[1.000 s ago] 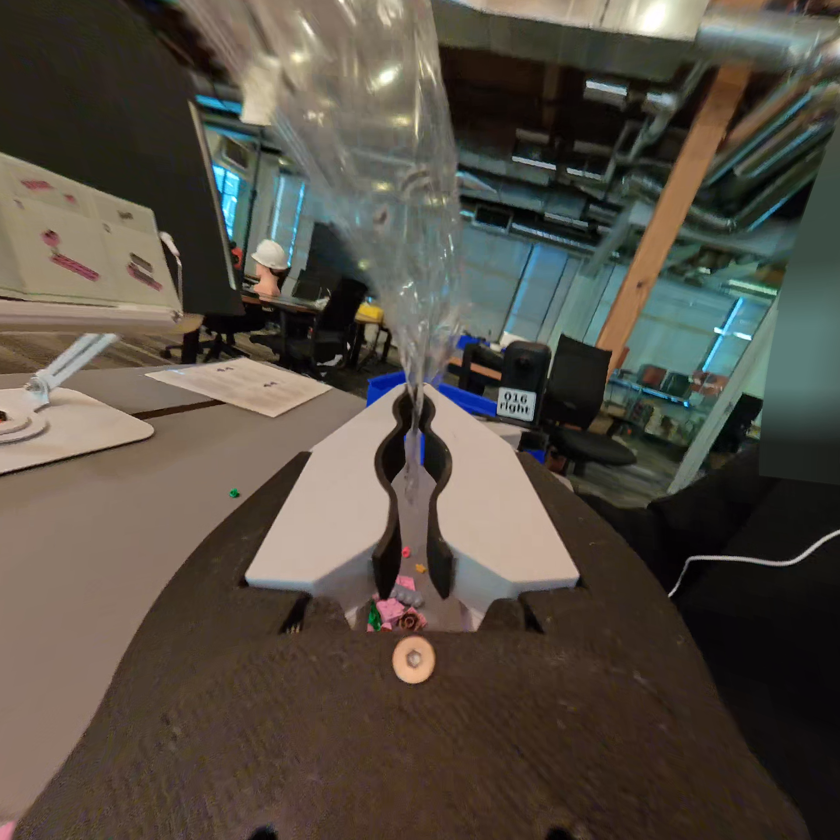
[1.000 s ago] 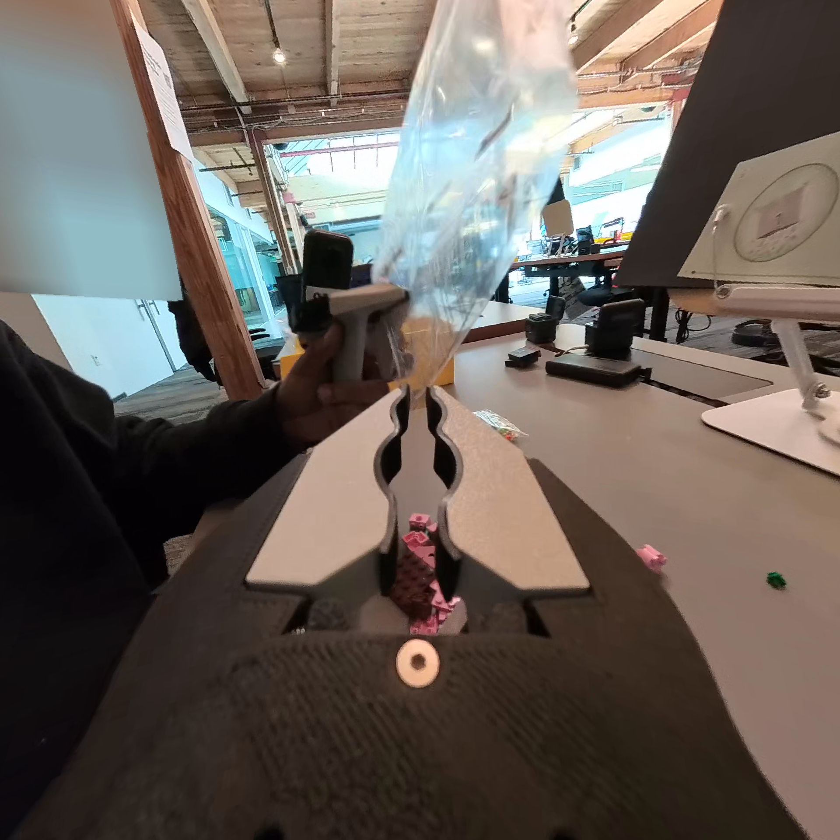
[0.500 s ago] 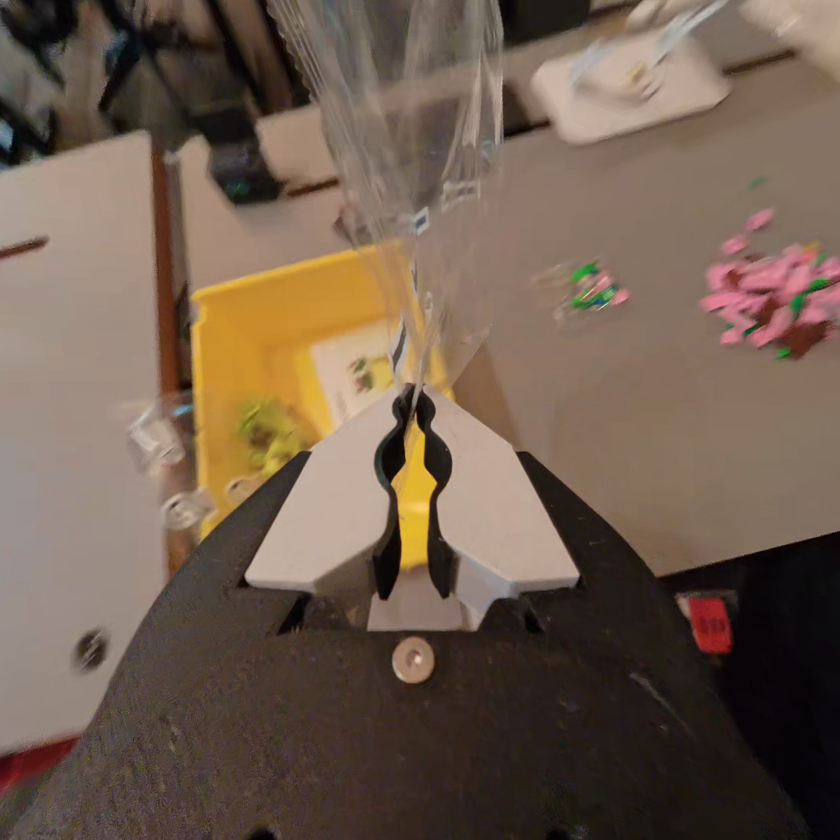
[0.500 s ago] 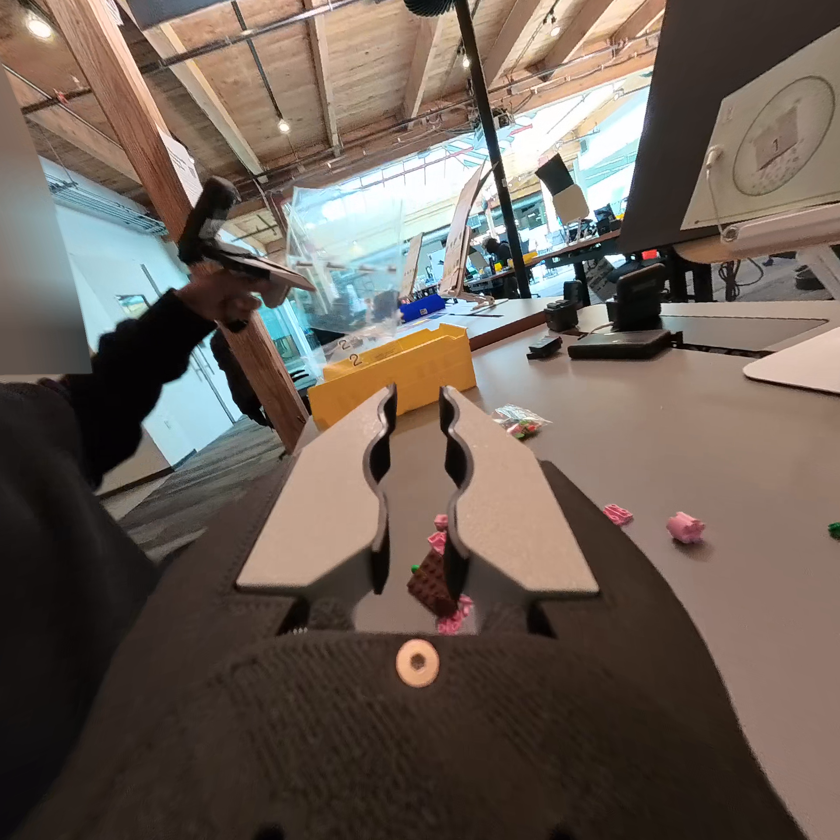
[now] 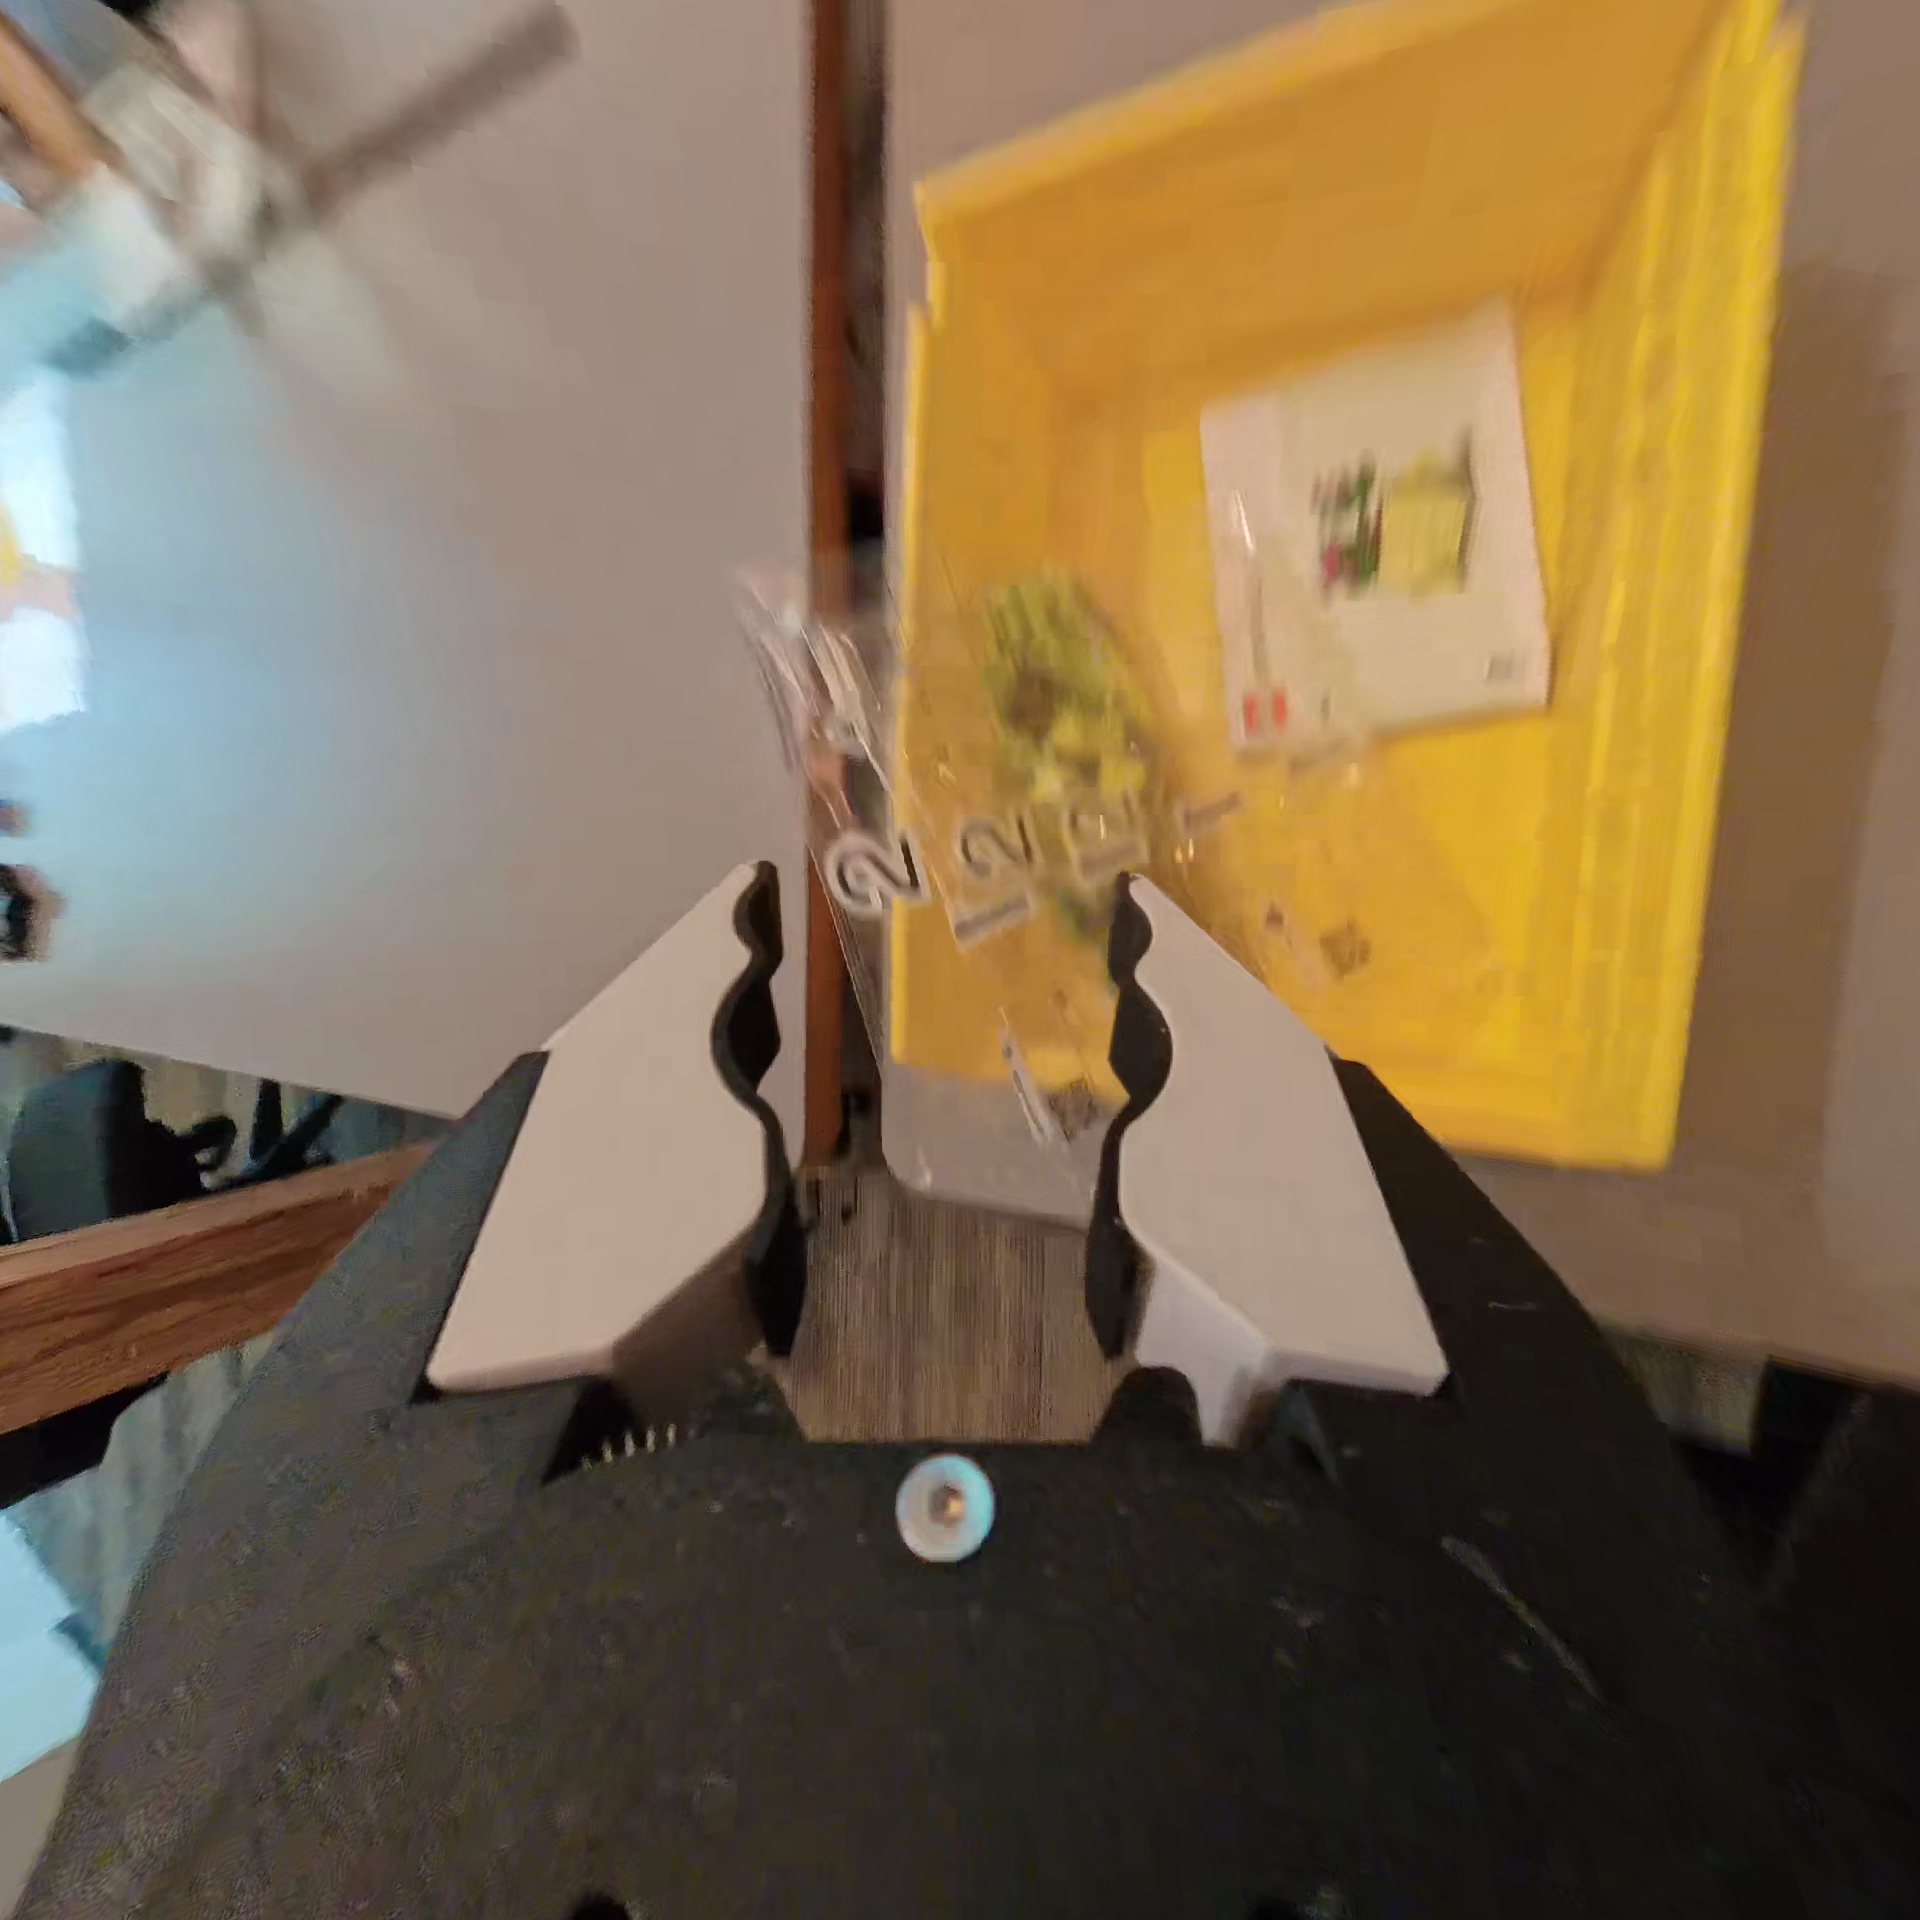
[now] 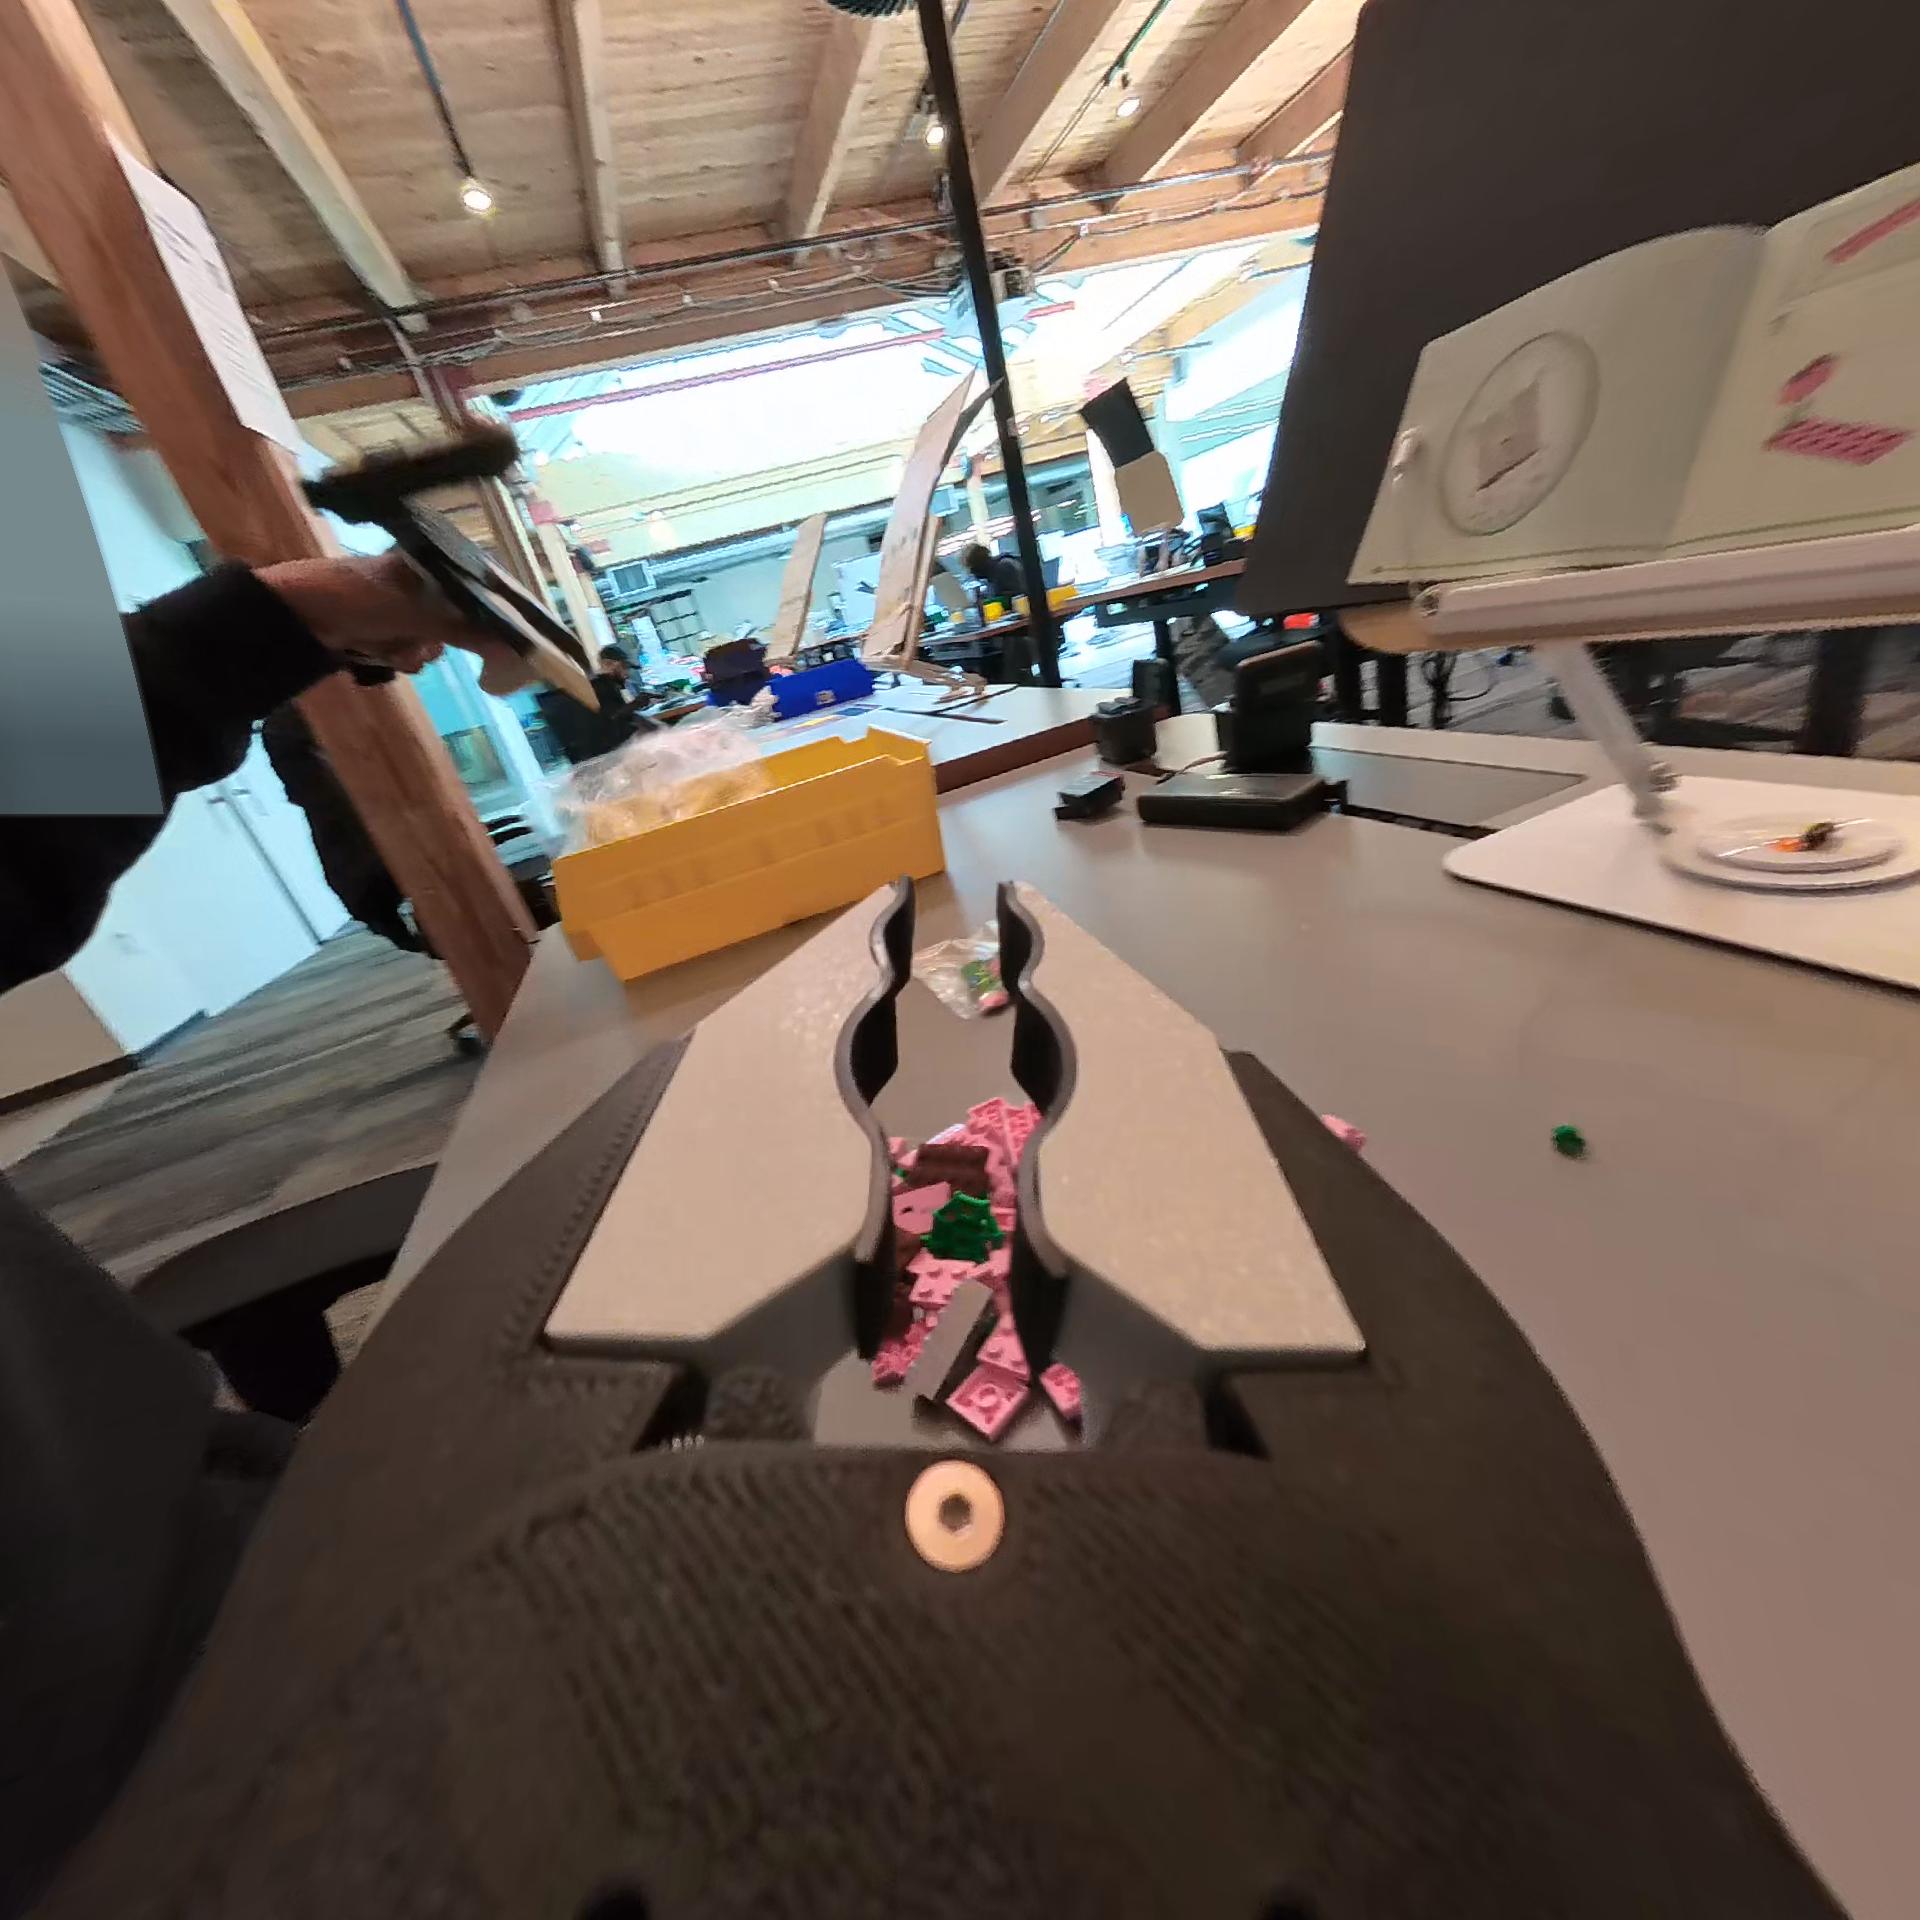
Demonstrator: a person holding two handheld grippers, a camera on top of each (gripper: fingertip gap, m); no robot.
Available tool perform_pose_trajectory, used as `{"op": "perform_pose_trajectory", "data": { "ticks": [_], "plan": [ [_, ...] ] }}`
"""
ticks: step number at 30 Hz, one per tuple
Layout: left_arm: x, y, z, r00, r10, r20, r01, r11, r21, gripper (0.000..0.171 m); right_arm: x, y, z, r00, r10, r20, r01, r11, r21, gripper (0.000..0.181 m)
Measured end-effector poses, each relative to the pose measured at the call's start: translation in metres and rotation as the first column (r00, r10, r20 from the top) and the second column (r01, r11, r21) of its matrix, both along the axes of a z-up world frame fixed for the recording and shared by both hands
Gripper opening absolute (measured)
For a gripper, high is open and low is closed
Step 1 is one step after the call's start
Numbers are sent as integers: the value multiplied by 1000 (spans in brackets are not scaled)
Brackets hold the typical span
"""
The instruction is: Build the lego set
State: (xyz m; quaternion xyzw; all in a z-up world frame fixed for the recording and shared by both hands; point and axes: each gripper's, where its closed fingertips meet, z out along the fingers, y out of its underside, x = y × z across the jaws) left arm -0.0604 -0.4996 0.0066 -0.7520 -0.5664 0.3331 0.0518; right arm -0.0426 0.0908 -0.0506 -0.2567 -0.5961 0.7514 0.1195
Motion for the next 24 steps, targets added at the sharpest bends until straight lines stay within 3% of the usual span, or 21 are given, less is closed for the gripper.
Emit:
{"op": "perform_pose_trajectory", "data": {
  "ticks": [2,5,6,7,9,10,11,13,15,19,24],
  "plan": [
    [-11,34,32,982,-59,-178,60,998,4,64,-1,4,2,1000,-17,-11,17,1000,-3,14],
    [-12,134,45,914,-257,-314,298,950,90,63,-3,4,1,1000,-22,-8,22,1000,2,14],
    [-4,182,36,883,-340,-324,416,886,204,57,-3,3,0,1000,-19,-5,19,1000,4,14],
    [10,235,22,844,-430,-319,530,758,380,59,-2,2,0,1000,-15,-1,15,1000,5,14],
    [37,315,-7,795,-540,-277,565,494,661,58,-2,0,-2,1000,-6,2,6,1000,12,14],
    [43,339,-31,775,-588,-230,545,438,715,59,-2,-1,-3,1000,-5,2,5,1000,16,14],
    [43,353,-60,763,-623,-171,531,453,716,59,-1,-1,-3,1000,-4,2,4,1000,17,14],
    [22,356,-119,783,-618,-61,523,603,602,62,-1,-2,-2,1000,1,1,-1,1000,9,13],
    [-6,348,-158,818,-575,-18,527,736,424,70,0,-2,-1,1000,6,1,-6,1000,4,13],
    [-50,344,-180,852,-517,-86,523,825,216,79,0,-2,1,1000,6,-1,-6,1000,0,14],
    [-70,358,-186,861,-485,-149,508,827,241,82,0,-1,3,1000,17,14,-17,999,-27,14]
  ]
}}
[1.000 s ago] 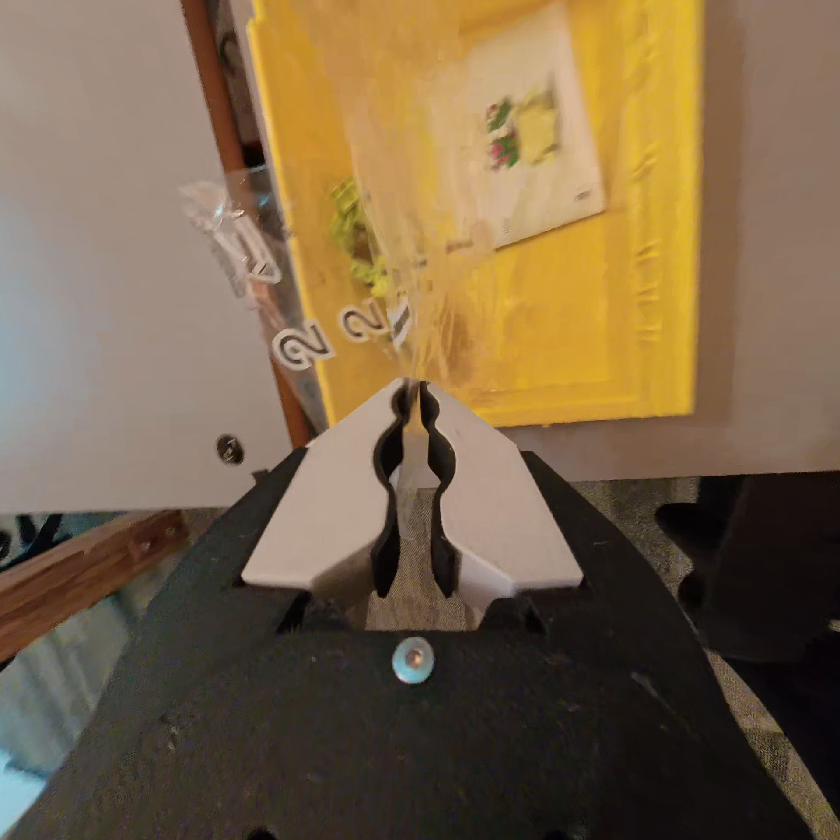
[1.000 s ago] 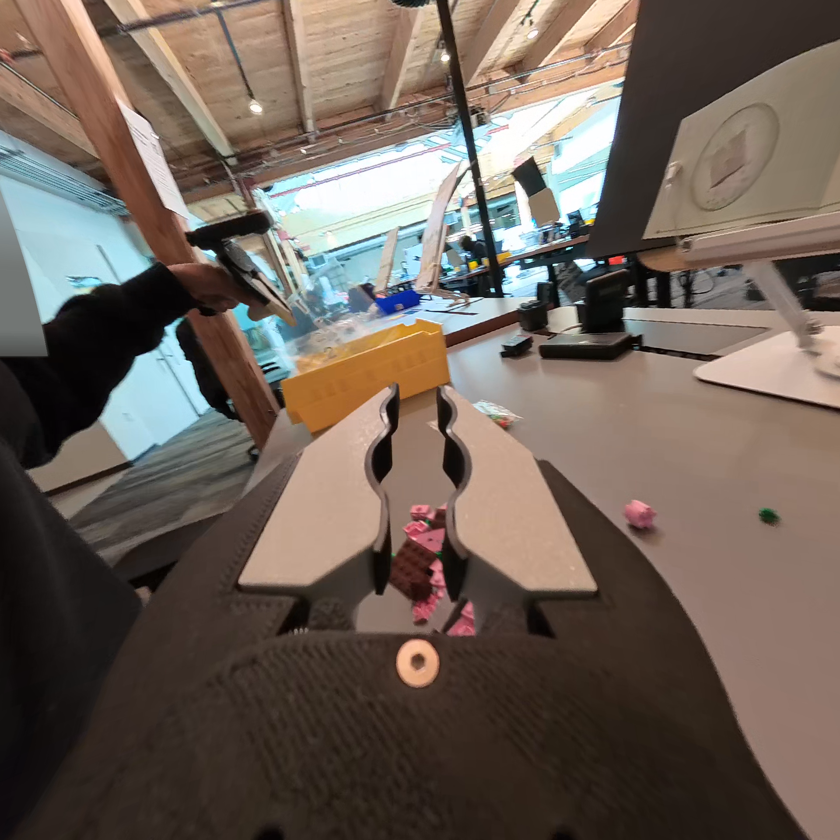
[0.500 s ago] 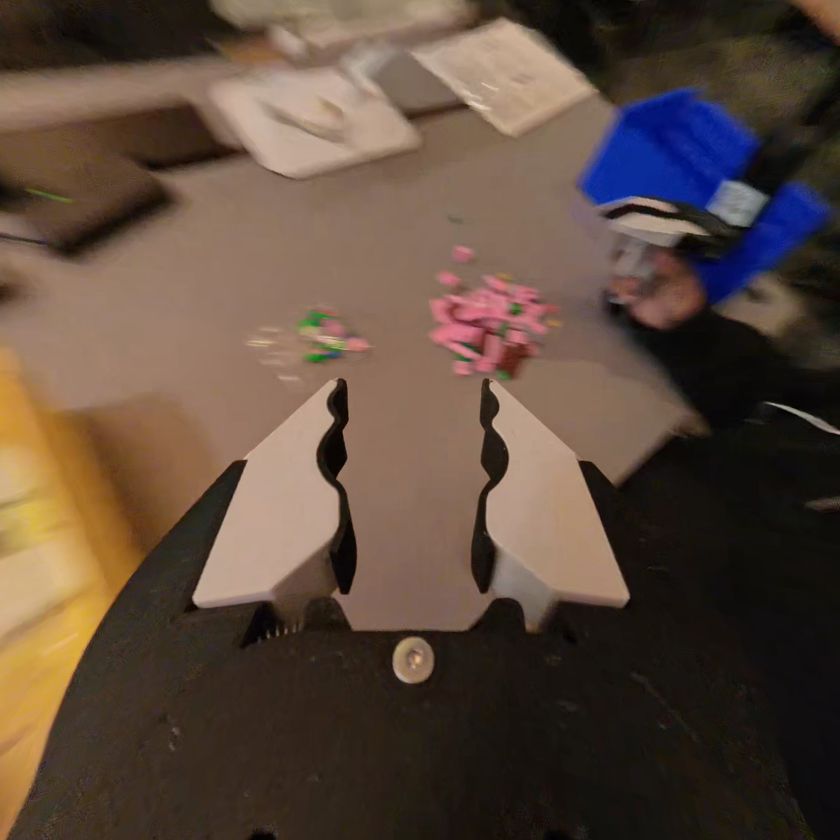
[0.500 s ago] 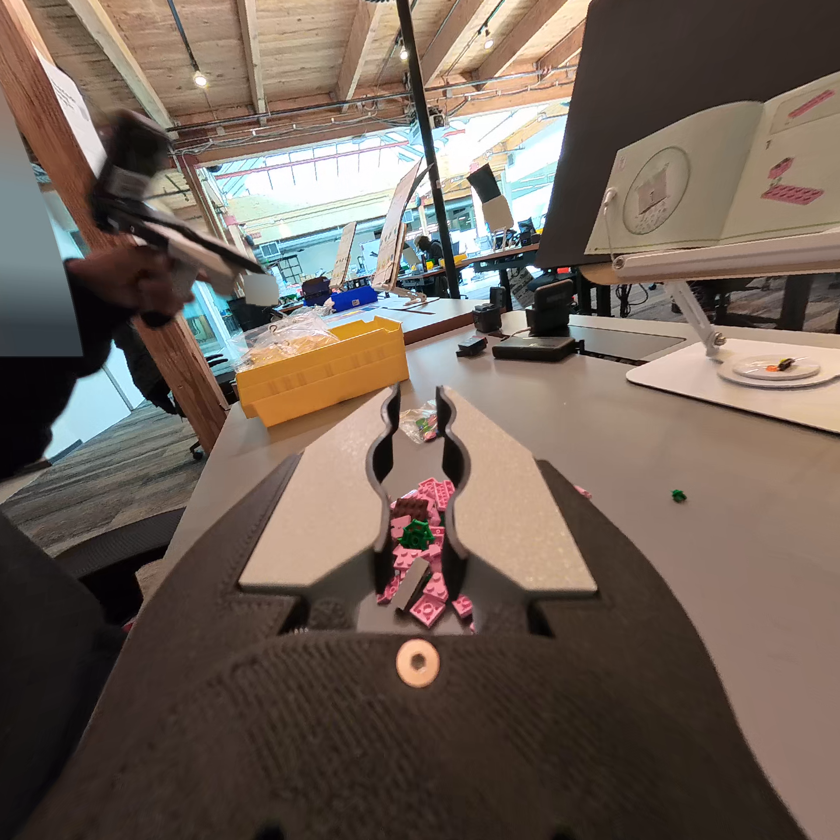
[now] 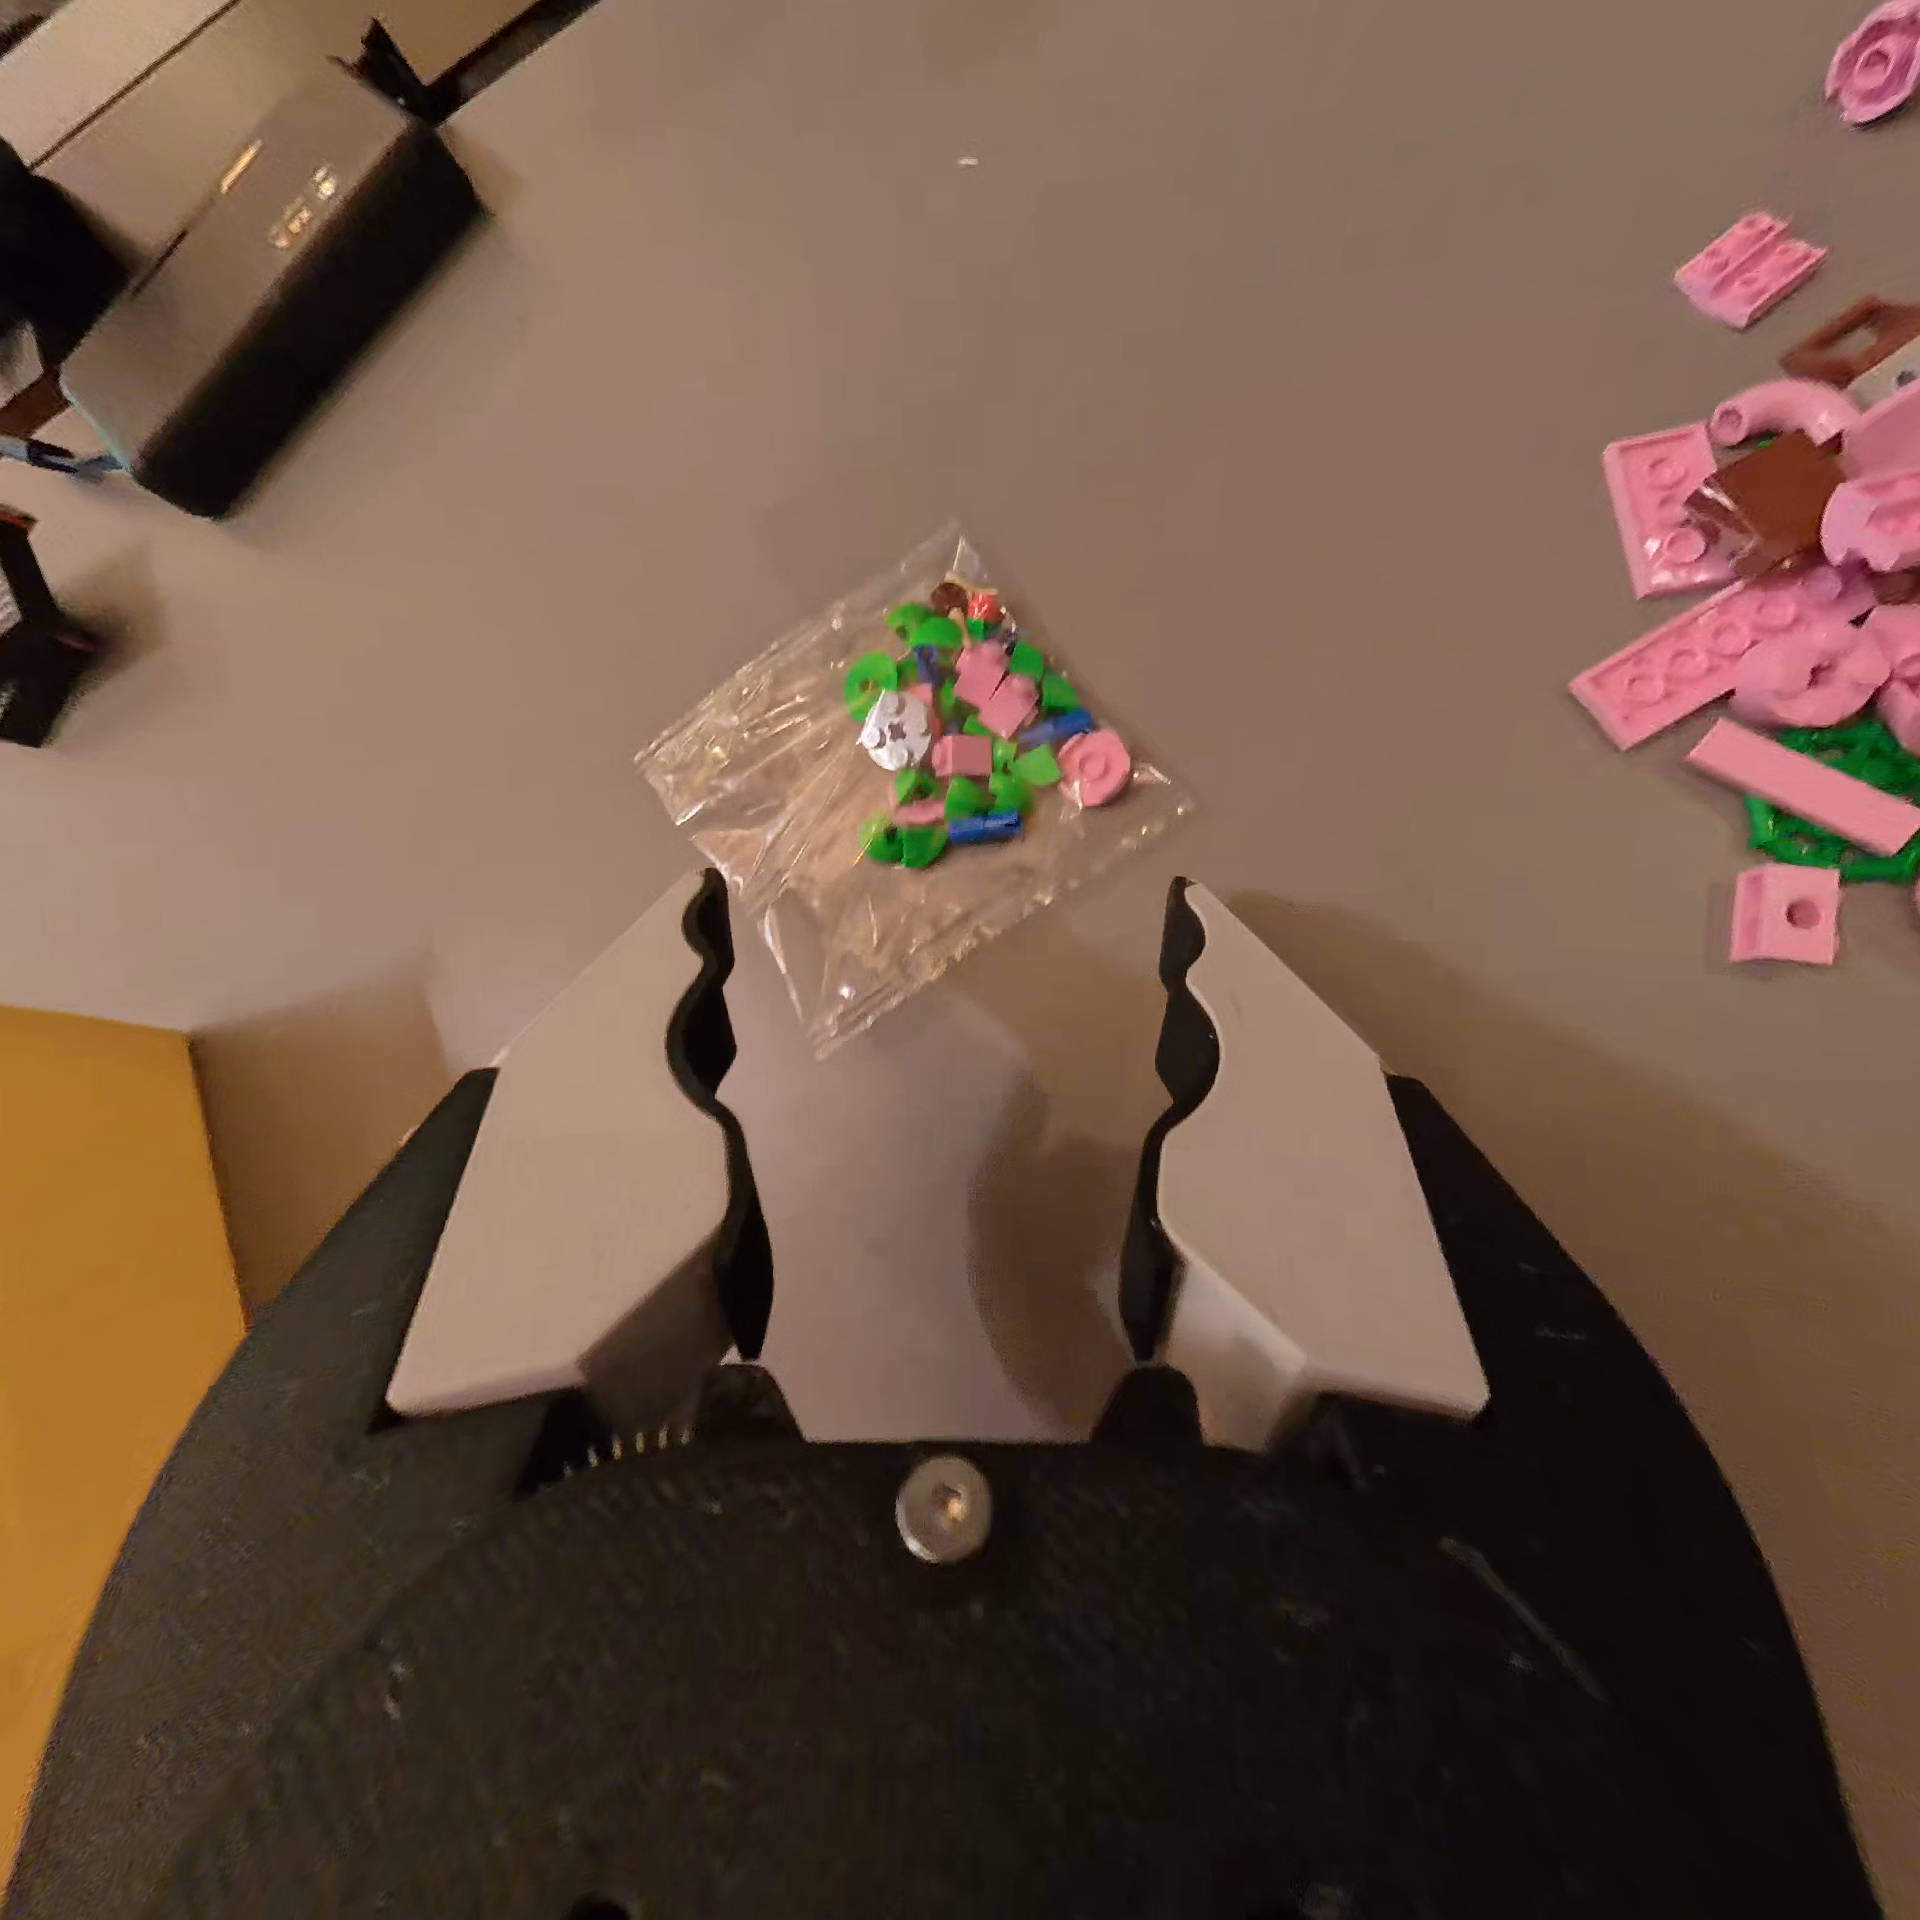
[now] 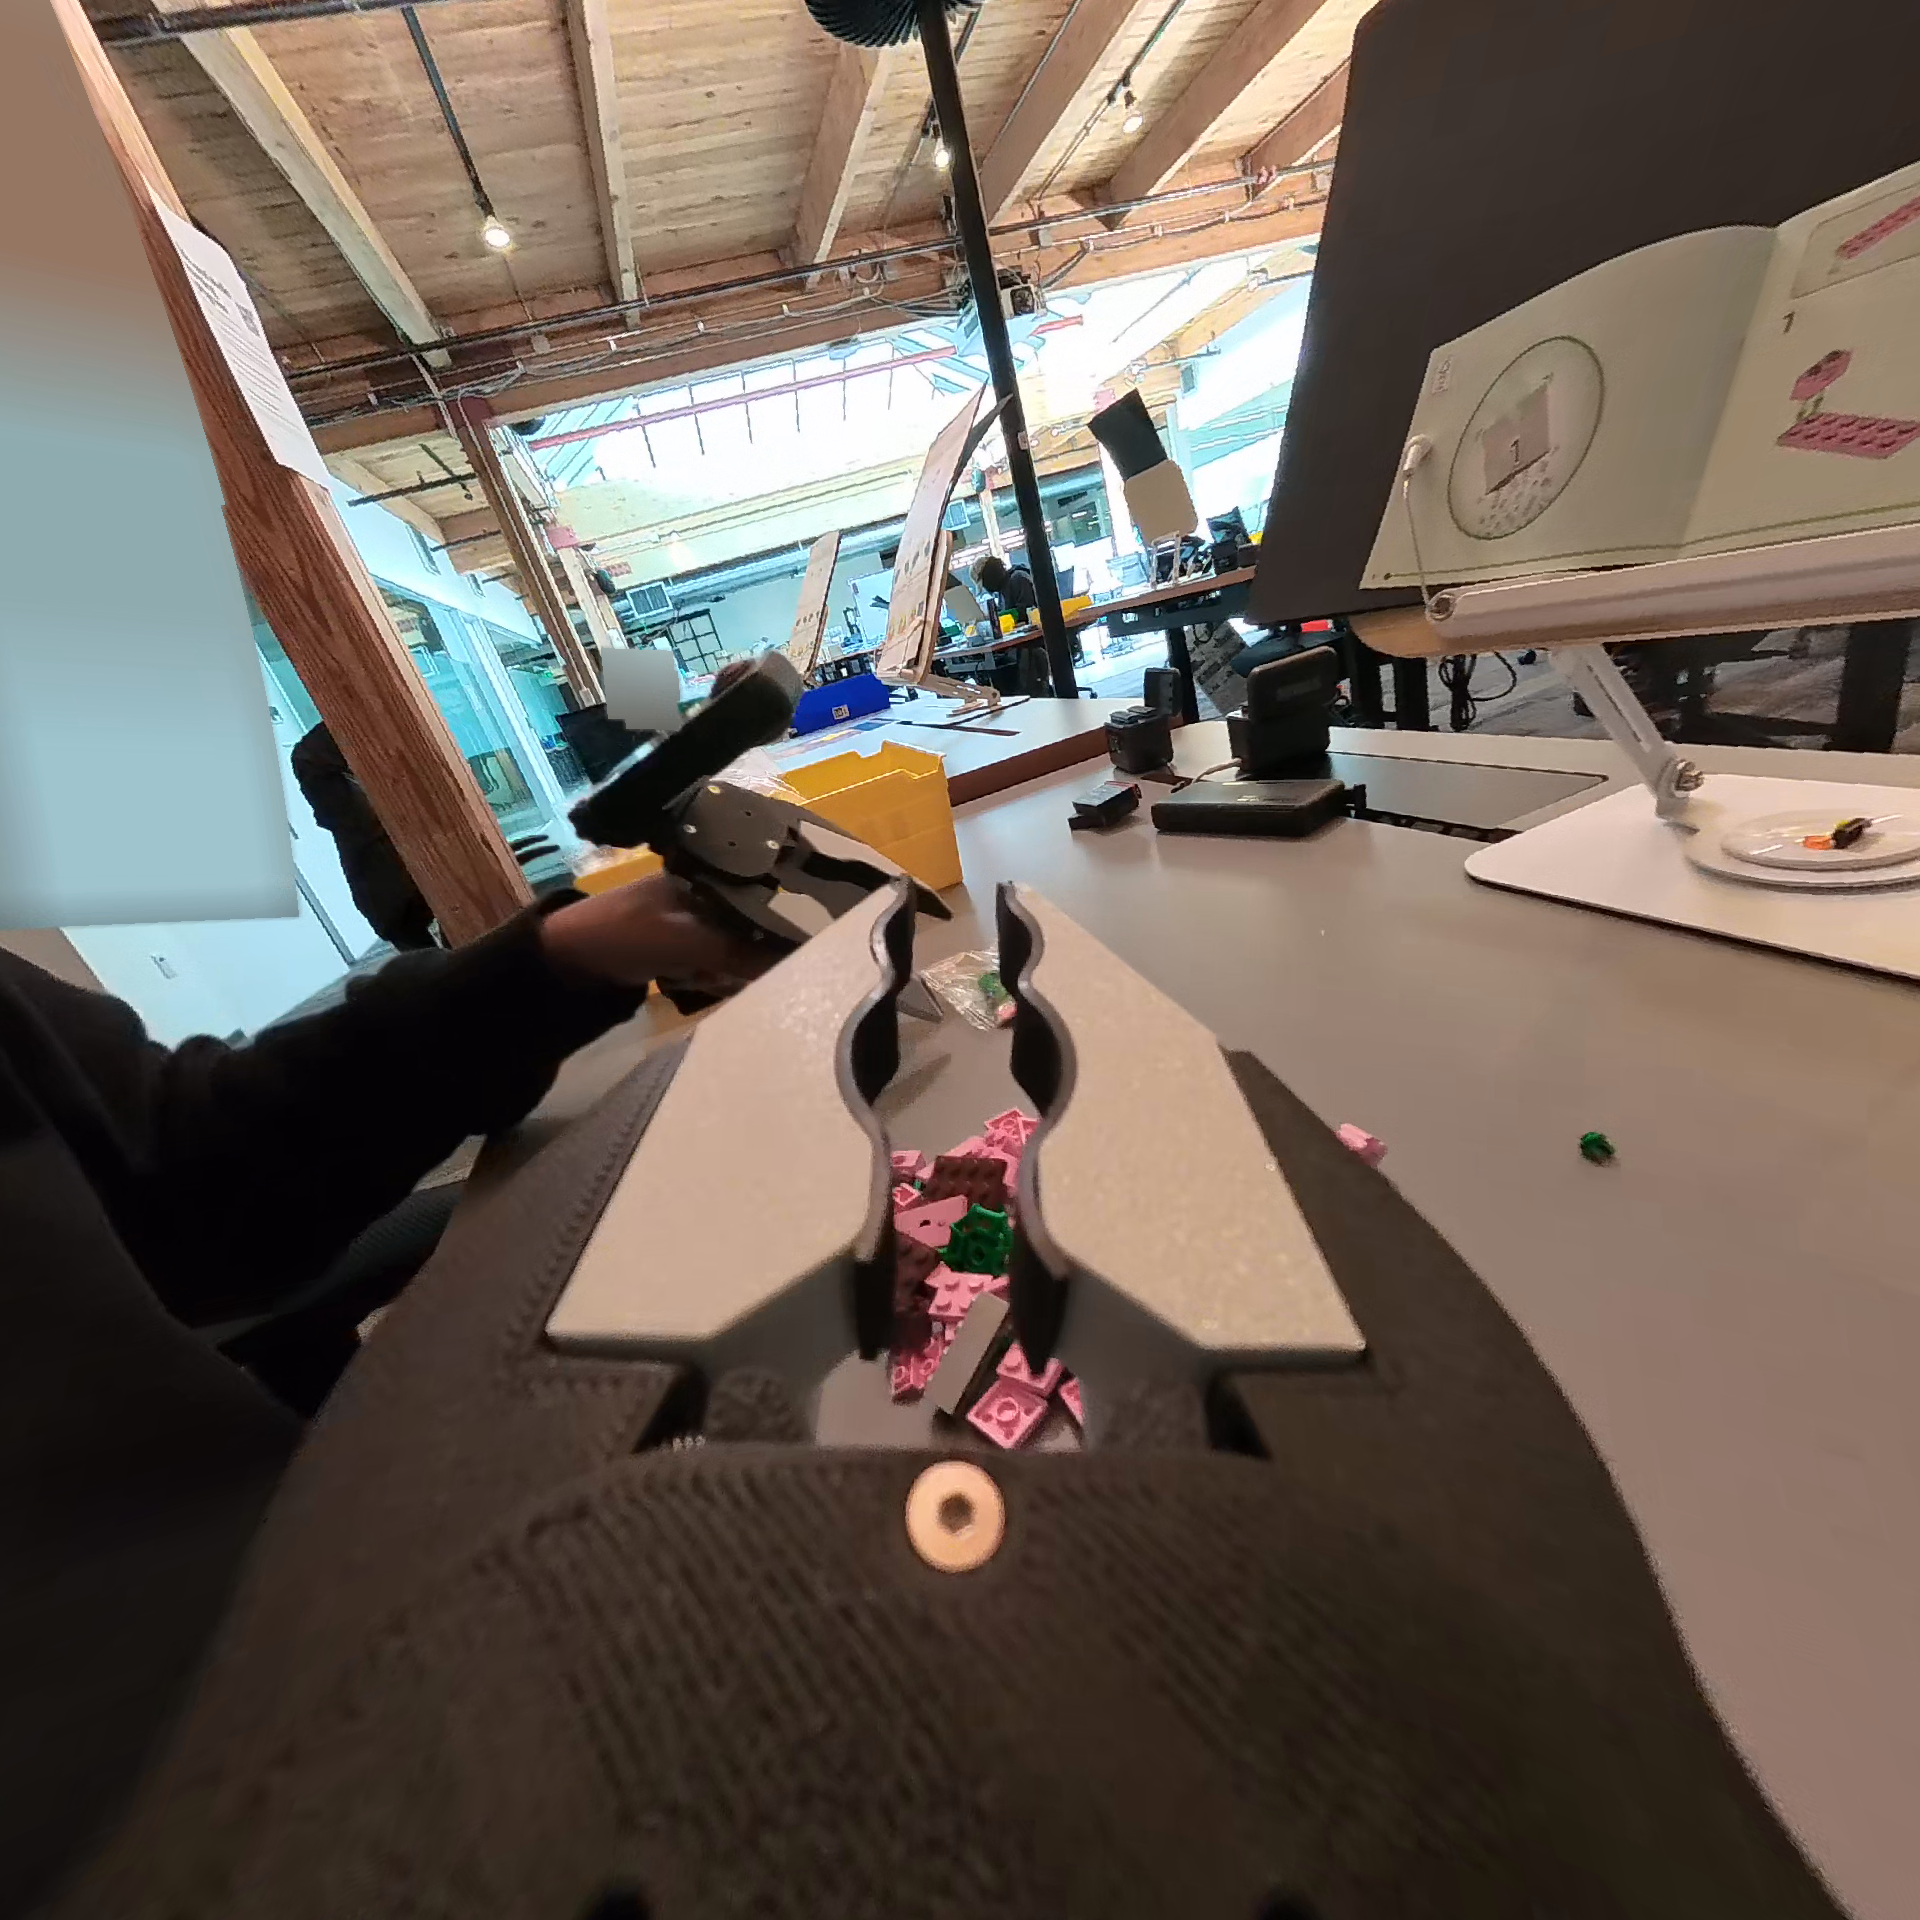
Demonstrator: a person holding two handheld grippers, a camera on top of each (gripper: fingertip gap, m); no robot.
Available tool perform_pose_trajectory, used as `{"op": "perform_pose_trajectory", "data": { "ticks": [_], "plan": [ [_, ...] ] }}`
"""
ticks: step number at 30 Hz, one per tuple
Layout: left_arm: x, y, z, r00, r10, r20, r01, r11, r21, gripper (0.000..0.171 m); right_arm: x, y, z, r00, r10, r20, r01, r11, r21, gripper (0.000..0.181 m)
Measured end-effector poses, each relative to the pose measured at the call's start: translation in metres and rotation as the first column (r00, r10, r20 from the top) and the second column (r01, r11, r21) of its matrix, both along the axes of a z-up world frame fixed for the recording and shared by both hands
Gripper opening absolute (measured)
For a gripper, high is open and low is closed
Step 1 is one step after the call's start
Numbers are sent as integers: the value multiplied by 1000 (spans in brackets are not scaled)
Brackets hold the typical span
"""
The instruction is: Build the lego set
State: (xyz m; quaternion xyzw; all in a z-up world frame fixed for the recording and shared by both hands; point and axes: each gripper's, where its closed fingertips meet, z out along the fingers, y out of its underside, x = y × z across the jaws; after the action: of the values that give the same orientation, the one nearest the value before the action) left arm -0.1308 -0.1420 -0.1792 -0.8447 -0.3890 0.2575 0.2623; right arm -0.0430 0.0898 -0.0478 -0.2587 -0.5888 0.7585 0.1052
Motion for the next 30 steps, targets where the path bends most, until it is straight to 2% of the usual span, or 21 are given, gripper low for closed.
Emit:
{"op": "perform_pose_trajectory", "data": {
  "ticks": [5,9,12,15,18,22,25,30],
  "plan": [
    [-3,-1,-12,1000,-12,-11,11,998,-69,84,-1,1,0,1000,11,23,-11,1000,-20,14],
    [-6,2,-11,999,-2,-37,2,1000,0,79,3,2,8,998,45,31,-43,996,-73,14],
    [-10,0,-10,996,8,-83,-5,999,35,70,-2,5,4,999,20,33,-18,998,-55,14],
    [-3,2,-16,998,-4,-61,8,997,74,54,-8,8,-5,999,2,43,-1,999,-39,12],
    [0,2,-17,998,-13,-60,18,997,72,45,-14,10,-12,998,0,60,2,999,-37,12],
    [1,2,-17,995,-42,-92,43,999,12,6,-15,6,-19,998,16,61,-15,1000,-16,12],
    [-1,-3,-16,993,-35,-114,35,999,-4,3,-12,0,-20,999,33,35,-34,999,13,13],
    [-7,-10,-4,988,-2,-152,13,997,74,0,-8,-8,-22,998,55,28,-56,997,44,13]
  ]
}}
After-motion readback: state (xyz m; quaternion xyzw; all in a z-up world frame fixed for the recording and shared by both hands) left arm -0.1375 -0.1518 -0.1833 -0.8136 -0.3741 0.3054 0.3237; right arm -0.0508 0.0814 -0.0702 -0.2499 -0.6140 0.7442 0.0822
